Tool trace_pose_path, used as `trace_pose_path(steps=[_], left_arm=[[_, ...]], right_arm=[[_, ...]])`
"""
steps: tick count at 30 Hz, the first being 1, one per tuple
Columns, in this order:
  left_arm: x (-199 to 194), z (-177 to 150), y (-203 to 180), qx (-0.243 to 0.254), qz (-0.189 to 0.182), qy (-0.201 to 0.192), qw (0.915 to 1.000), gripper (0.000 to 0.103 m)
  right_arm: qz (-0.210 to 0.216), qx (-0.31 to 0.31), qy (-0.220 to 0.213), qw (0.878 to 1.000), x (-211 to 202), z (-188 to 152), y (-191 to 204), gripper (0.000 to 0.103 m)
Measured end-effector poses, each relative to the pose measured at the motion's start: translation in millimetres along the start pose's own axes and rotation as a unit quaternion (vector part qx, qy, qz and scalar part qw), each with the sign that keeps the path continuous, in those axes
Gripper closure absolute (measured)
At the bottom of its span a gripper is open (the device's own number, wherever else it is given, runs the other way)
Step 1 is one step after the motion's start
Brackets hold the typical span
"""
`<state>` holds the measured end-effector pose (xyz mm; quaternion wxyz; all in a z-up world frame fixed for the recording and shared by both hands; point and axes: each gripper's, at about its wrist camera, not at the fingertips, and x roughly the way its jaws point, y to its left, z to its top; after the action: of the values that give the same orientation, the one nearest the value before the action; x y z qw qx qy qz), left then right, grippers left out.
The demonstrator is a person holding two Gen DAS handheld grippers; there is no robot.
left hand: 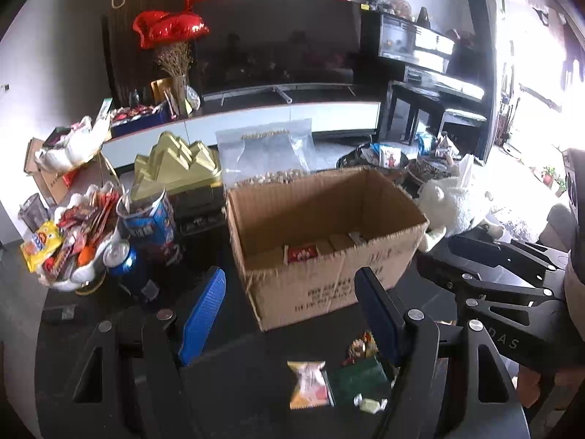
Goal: Organize snacks
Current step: 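Grasp the DENMAS wafer with the left gripper while the right gripper grasps the granola bar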
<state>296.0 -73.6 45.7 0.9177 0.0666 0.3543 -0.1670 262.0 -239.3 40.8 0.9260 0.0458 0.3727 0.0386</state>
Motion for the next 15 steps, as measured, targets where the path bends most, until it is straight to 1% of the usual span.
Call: trace_pose_path(steps=[9, 15], left_arm=[[12.0, -33.3, 4.8, -0.010, -0.008, 0.052, 0.9986, 0.031], [28.9, -59.2, 6.8, -0.015, -0.015, 0.090, 0.9957, 0.031]], right_arm=[[0.001, 0.017, 0.054, 0.998, 8.0, -30.6, 4.4, 0.055], [-0.013, 0.026, 0.090, 0.996, 21.5, -48.4, 1.1, 0.055]])
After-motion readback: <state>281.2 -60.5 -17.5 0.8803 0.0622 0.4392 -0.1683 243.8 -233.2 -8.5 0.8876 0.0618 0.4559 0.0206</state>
